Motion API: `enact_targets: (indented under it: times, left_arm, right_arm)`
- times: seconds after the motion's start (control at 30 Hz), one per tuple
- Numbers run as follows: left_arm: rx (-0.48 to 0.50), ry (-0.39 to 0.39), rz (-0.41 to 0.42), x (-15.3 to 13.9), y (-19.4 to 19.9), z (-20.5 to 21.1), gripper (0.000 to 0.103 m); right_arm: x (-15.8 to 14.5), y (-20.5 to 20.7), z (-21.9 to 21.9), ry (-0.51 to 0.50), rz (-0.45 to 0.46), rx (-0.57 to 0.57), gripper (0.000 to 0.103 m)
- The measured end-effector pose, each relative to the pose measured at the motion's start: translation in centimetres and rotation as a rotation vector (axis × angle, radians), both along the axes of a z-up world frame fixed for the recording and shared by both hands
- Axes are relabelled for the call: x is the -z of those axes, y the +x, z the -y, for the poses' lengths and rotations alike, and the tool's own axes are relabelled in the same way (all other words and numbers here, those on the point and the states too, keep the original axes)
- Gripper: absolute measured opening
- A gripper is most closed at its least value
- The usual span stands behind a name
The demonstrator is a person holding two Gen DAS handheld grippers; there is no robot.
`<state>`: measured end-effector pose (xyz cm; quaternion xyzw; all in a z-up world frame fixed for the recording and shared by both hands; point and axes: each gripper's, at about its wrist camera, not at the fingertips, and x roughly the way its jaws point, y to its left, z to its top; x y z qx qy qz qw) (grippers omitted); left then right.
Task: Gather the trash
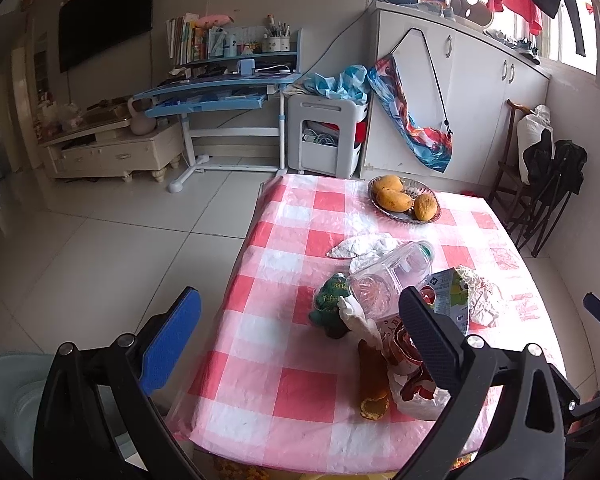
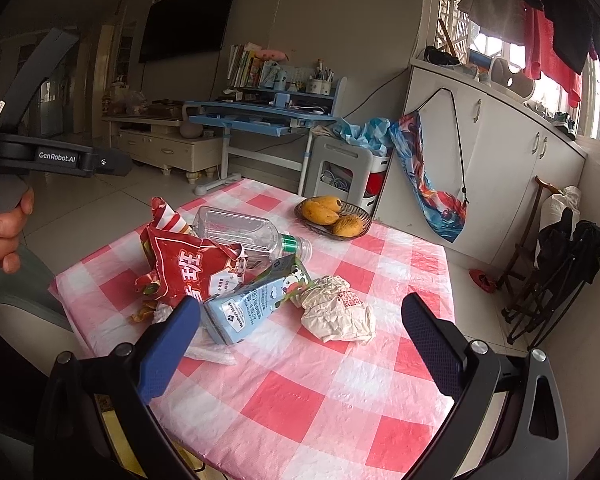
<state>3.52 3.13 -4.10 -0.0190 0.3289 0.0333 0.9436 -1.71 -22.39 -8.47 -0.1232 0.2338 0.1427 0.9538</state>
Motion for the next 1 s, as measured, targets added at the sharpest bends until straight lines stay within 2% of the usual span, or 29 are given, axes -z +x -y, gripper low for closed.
enact_targets:
  times: [0.4,1.0]
  left_arm:
    - [0.027,0.036,0.06,-1.5,-1.2,1.3,0.096]
    - [0.026,0.041,0.042,-1.1,-0.9,1.4,0.096]
  right_arm:
    - [0.7,0.3,-0.6,0.009,-0.043,-0.018,0.097]
    - [1.3,0.6,-1.0,-0.012,-0.067,-0.03,0.097]
